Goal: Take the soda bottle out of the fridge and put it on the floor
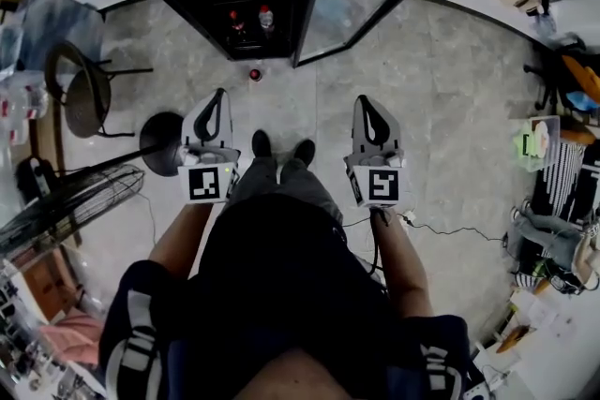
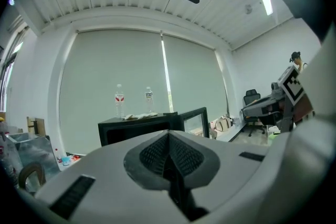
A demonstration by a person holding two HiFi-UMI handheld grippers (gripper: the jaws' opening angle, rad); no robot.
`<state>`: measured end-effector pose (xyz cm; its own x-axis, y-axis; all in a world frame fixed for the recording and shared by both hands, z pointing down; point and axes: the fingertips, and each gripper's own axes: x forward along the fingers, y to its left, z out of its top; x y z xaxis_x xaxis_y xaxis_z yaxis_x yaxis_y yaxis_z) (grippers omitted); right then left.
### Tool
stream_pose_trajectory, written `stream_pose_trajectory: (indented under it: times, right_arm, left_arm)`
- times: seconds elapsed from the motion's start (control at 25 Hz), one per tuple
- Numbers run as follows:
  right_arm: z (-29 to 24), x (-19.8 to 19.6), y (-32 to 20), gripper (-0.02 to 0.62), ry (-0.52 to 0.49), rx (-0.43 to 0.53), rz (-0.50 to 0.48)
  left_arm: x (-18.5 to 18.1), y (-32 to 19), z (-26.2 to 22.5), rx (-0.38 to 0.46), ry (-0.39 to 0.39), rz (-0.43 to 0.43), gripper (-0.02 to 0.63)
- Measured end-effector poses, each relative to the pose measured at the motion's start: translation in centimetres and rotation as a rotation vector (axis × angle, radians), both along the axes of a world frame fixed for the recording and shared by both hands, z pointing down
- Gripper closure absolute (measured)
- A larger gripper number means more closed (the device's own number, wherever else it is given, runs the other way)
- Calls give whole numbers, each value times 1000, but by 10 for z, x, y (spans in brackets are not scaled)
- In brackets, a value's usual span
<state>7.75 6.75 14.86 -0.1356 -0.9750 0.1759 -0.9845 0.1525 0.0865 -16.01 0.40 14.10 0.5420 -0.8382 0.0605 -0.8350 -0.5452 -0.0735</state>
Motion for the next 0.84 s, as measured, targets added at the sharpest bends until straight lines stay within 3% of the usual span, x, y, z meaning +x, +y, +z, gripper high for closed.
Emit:
stream_pose_trajectory:
  times: [0.2,0.36,0.84]
  right_arm:
    - [-3,-1,-2,580,3,-65,30]
    - [-7,-2,-7,580,1,-6,19]
    - [-9,0,-15,580,14,-22,24]
  left_arm:
    - [0,-2,-3,11,-5,11,583]
    - [-2,-6,-3,3,3,6,583]
    - [3,-18,-9,25,5,20,583]
